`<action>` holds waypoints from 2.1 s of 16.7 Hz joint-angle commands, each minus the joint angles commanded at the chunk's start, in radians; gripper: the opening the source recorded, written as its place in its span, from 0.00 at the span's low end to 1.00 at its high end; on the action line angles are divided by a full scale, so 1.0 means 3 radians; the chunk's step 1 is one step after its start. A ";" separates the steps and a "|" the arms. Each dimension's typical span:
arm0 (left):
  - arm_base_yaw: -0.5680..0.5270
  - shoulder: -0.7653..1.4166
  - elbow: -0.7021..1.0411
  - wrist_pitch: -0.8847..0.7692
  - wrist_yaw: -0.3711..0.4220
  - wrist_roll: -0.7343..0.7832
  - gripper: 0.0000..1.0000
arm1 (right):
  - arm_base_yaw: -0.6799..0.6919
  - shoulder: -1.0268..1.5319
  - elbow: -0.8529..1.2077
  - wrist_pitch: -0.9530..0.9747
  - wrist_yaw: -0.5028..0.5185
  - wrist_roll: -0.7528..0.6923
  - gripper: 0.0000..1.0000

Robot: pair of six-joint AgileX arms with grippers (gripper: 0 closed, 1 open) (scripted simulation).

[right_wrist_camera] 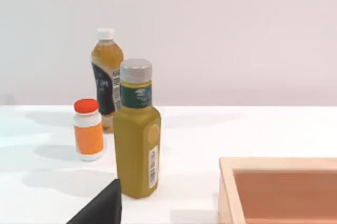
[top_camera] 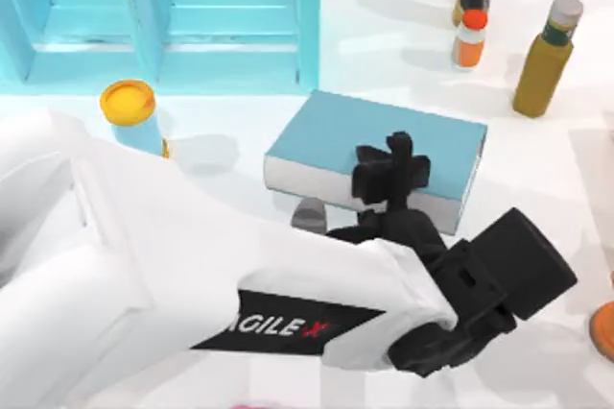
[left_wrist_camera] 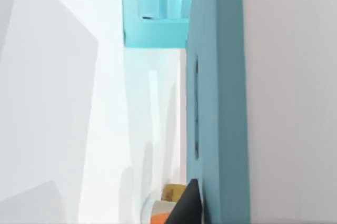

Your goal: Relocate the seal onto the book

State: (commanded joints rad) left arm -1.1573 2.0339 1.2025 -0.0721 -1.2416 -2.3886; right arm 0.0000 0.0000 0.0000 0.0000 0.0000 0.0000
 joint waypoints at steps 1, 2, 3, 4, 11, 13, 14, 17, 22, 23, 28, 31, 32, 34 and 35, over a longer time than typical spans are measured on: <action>-0.0008 -0.0002 0.0005 -0.0016 -0.0010 -0.0015 0.00 | 0.0000 0.0000 0.0000 0.0000 0.0000 0.0000 1.00; -0.0008 -0.0002 0.0005 -0.0017 -0.0010 -0.0015 0.00 | 0.0000 0.0000 0.0000 0.0000 0.0000 0.0000 1.00; -0.0008 -0.0002 0.0005 -0.0017 -0.0010 -0.0015 0.00 | 0.0000 0.0000 0.0000 0.0000 0.0000 0.0000 1.00; 0.0007 0.0010 -0.0011 -0.0014 0.0003 -0.0010 0.00 | 0.0000 0.0000 0.0000 0.0000 0.0000 0.0000 1.00; 0.0007 0.0236 -0.0128 0.0337 0.0008 -0.0004 0.00 | 0.0000 0.0000 0.0000 0.0000 0.0000 0.0000 1.00; 0.0007 0.0241 -0.0131 0.0344 0.0007 -0.0004 0.00 | 0.0000 0.0000 0.0000 0.0000 0.0000 0.0000 1.00; 0.0007 0.0241 -0.0131 0.0344 0.0007 -0.0004 0.00 | 0.0000 0.0000 0.0000 0.0000 0.0000 0.0000 1.00; 0.0007 0.0241 -0.0131 0.0344 0.0007 -0.0004 0.15 | 0.0000 0.0000 0.0000 0.0000 0.0000 0.0000 1.00; 0.0007 0.0241 -0.0131 0.0344 0.0007 -0.0004 0.53 | 0.0000 0.0000 0.0000 0.0000 0.0000 0.0000 1.00; 0.0007 0.0241 -0.0131 0.0344 0.0007 -0.0004 0.60 | 0.0000 0.0000 0.0000 0.0000 0.0000 0.0000 1.00; 0.0007 0.0241 -0.0131 0.0344 0.0007 -0.0004 0.98 | 0.0000 0.0000 0.0000 0.0000 0.0000 0.0000 1.00; 0.0007 0.0241 -0.0131 0.0344 0.0007 -0.0004 1.00 | 0.0000 0.0000 0.0000 0.0000 0.0000 0.0000 1.00; 0.0007 0.0241 -0.0131 0.0344 0.0007 -0.0004 1.00 | 0.0000 0.0000 0.0000 0.0000 0.0000 0.0000 1.00; 0.0007 0.0241 -0.0131 0.0344 0.0007 -0.0004 1.00 | 0.0000 0.0000 0.0000 0.0000 0.0000 0.0000 1.00; 0.0007 0.0241 -0.0131 0.0344 0.0007 -0.0004 1.00 | 0.0000 0.0000 0.0000 0.0000 0.0000 0.0000 1.00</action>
State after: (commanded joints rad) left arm -1.1552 2.1064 1.1632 0.0313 -1.2396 -2.3898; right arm 0.0000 0.0000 0.0000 0.0000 0.0000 0.0000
